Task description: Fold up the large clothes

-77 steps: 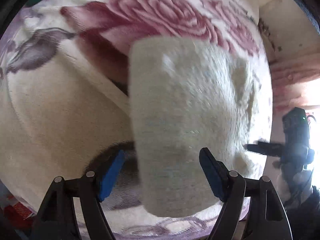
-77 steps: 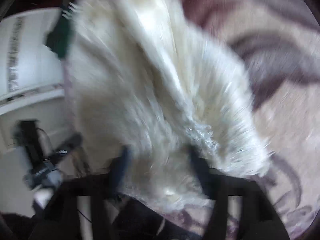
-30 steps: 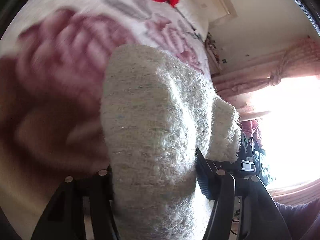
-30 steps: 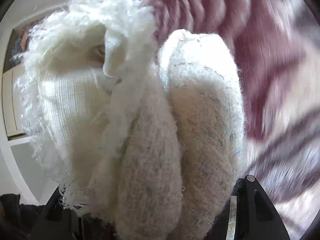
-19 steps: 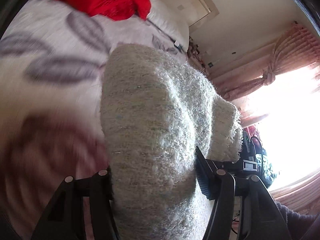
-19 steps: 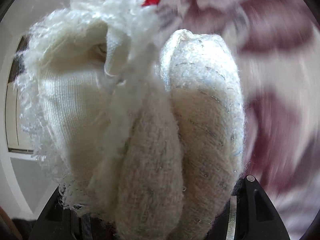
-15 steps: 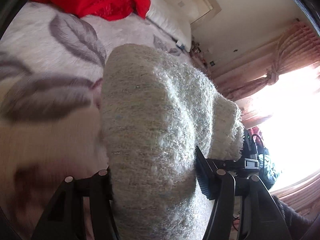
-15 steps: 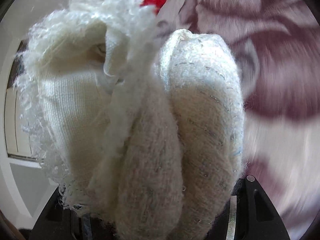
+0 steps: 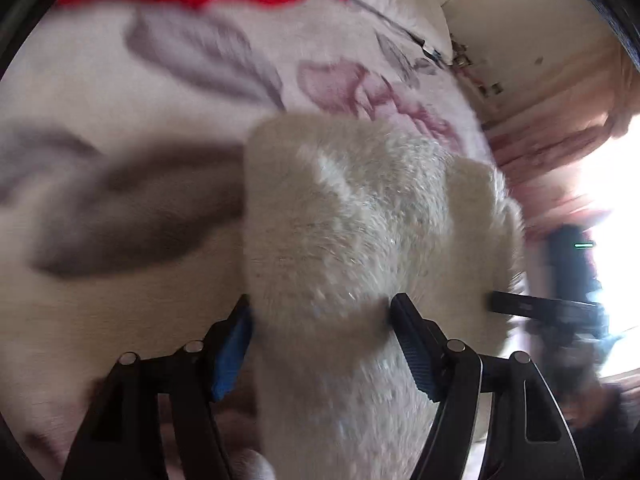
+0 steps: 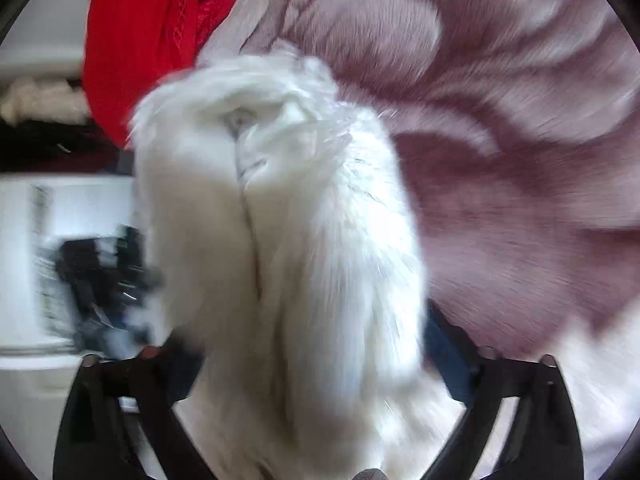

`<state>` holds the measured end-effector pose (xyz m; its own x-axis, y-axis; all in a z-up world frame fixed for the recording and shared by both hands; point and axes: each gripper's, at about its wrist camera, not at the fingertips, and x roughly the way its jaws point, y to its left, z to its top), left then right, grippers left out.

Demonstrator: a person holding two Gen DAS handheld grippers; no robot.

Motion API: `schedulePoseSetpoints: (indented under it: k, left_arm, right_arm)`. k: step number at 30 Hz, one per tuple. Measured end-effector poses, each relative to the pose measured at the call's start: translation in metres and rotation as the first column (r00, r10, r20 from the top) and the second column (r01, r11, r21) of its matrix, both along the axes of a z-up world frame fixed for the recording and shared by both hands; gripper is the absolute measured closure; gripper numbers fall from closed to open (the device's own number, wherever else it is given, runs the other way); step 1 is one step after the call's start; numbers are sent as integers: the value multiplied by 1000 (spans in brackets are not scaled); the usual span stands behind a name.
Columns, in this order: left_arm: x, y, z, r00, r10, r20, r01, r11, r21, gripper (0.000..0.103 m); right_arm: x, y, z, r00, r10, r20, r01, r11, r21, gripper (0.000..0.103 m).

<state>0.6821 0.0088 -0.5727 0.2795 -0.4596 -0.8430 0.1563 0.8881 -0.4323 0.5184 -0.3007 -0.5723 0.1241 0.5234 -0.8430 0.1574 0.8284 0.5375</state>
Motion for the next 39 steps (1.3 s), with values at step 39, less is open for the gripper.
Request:
schedulePoseSetpoints:
  k: [39]
  left_arm:
    - [-384, -37, 382, 865, 127, 485, -273, 931, 243, 0]
  right_arm:
    - [-464, 51, 560, 854, -54, 517, 417, 665, -620, 0]
